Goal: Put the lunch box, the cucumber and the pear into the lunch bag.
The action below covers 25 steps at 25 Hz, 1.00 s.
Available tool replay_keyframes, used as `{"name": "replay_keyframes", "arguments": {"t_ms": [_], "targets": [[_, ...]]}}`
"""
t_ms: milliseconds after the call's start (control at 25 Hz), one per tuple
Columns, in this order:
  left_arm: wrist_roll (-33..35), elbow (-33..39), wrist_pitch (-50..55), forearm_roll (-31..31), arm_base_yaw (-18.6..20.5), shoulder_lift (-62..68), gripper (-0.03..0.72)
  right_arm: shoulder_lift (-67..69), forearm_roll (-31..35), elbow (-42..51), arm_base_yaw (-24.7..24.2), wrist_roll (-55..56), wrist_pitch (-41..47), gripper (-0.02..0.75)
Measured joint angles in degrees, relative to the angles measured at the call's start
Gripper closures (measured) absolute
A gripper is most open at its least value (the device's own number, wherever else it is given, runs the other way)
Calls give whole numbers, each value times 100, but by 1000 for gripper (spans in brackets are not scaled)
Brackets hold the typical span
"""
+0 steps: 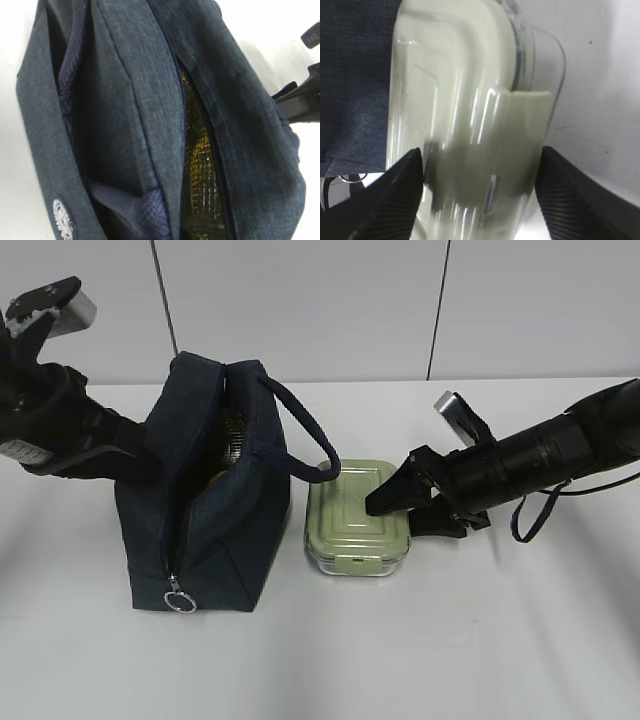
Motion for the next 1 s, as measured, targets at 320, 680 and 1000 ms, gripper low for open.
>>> {"name": "replay_keyframes", "arguments": {"t_ms": [320, 680, 1000], "targets": [[0, 0, -5, 0, 0, 0, 687, 0, 41, -13, 12, 15, 20, 335], [0, 0, -5, 0, 0, 0, 687, -13, 1, -13, -84, 15, 186, 368], [0, 0, 17, 0, 0, 0, 687, -1056, -353, -59, -512, -6, 263, 369]]}}
